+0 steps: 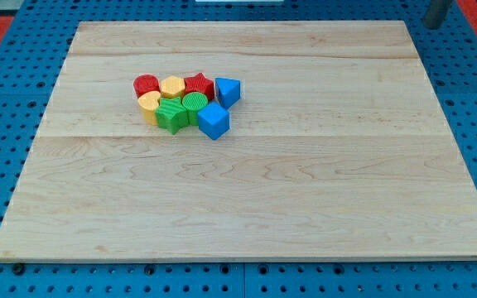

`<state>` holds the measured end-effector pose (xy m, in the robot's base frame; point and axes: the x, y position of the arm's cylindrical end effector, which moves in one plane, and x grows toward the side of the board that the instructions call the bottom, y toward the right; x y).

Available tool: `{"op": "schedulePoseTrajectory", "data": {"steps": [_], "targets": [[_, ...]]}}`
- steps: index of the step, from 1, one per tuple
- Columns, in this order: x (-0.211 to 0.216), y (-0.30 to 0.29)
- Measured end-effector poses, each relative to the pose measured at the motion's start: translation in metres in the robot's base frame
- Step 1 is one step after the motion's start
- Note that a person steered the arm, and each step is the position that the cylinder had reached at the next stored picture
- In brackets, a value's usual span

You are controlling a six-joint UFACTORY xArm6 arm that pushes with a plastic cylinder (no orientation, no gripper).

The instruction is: Separate the group of blocks

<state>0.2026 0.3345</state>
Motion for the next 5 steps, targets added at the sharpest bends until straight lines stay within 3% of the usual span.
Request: {"op": "schedulePoseTrajectory", "data": {"steps": [2,3,4,5], "targets": [[0.019,-0.001],[0.088,-0.025],[0.124,-0.066],[0.124,-0.066]]}}
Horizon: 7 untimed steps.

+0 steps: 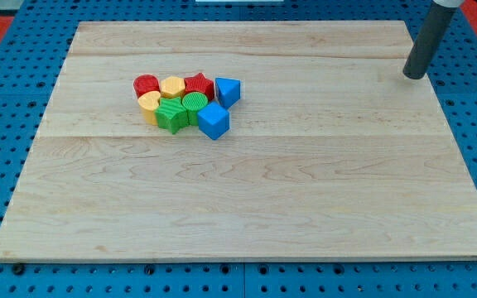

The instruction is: Separate the group of blocks

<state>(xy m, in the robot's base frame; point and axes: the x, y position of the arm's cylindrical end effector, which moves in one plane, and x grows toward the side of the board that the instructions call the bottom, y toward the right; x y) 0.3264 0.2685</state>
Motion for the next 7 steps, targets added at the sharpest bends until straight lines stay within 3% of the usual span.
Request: {"op": "schedulePoseTrajectory", "data": {"steps": [1,3,4,5,6,7], "targets": [[-0.033,-0.018],[-0.033,-0.061],[0.008,-0.061],[0.081,-0.091],[0.125,-0.168],[0.124,-0.222]]}}
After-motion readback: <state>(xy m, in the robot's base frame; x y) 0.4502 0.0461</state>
